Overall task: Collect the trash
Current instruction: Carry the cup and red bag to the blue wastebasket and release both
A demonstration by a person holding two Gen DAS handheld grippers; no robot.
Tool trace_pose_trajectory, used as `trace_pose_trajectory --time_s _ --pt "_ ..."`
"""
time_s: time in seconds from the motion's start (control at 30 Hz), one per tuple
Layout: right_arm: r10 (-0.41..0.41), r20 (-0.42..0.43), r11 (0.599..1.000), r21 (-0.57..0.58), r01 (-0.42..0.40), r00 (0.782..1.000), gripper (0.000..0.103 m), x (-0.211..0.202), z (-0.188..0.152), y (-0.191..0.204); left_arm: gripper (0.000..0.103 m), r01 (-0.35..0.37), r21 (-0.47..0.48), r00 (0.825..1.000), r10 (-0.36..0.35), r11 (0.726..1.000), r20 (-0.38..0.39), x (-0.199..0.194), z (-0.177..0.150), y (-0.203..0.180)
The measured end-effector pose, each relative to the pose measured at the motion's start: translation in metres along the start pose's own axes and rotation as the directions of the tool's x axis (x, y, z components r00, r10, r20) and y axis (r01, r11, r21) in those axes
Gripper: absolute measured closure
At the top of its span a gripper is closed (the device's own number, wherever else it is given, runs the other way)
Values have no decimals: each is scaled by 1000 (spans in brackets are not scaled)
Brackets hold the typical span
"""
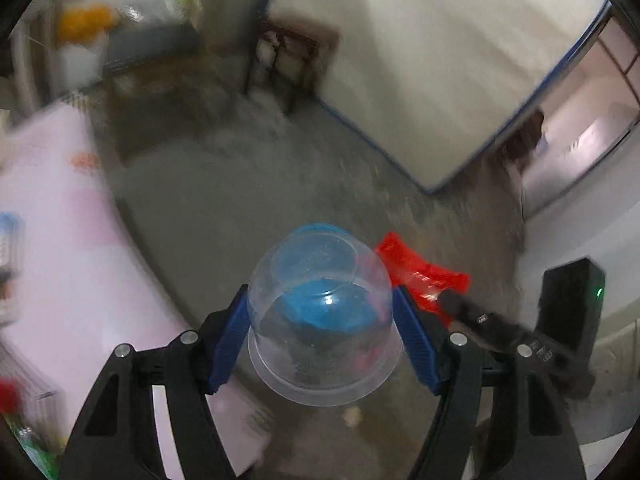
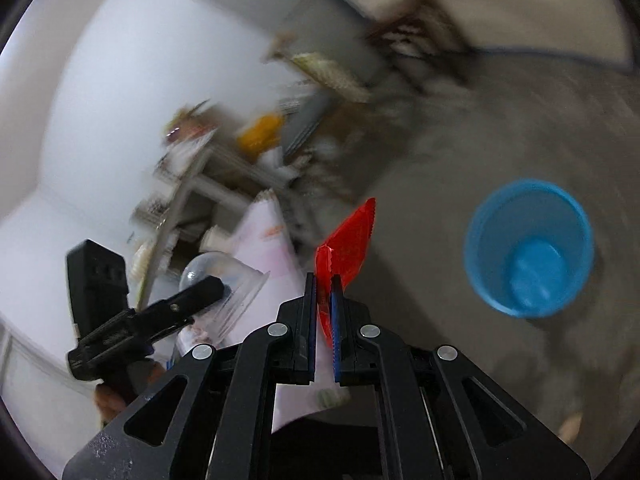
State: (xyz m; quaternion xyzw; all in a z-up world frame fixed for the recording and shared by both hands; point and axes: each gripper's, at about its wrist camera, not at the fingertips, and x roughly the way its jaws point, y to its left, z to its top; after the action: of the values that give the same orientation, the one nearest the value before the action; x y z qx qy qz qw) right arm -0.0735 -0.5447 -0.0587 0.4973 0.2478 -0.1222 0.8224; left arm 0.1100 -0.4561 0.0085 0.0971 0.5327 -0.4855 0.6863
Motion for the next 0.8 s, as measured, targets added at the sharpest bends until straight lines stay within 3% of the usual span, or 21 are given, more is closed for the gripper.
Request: trace_pose_trajectory --time_s 0.07,0.17,0.27,0.33,0.4,0.53,0.67,0.8 --pt "-28 -1 995 101 28 1000 98 13 6 -40 34 27 4 998 -26 1000 -65 50 9 -15" --pt "-48 5 971 235 45 999 96 31 20 -94 34 -10 25 992 13 1000 -129 128 20 -34" --pt "-59 13 946 321 52 998 91 52 34 -129 33 -53 49 987 60 997 -149 173 25 -45" --pt "-112 14 926 364 99 994 71 71 44 -145 18 -76 73 980 88 994 -178 204 31 -51" --pt "-169 15 908 391 149 986 56 77 58 -163 13 -108 75 976 120 991 -183 220 31 -50" --pt "-256 -25 867 437 241 966 49 82 58 -186 13 -105 44 983 110 993 -148 210 30 -44" --pt "-274 -14 885 388 257 962 47 61 43 -190 13 -57 25 992 59 998 -109 180 27 -34" --pt "-331 5 906 279 317 943 44 40 33 -173 13 15 89 1000 -13 996 -21 116 23 -34"
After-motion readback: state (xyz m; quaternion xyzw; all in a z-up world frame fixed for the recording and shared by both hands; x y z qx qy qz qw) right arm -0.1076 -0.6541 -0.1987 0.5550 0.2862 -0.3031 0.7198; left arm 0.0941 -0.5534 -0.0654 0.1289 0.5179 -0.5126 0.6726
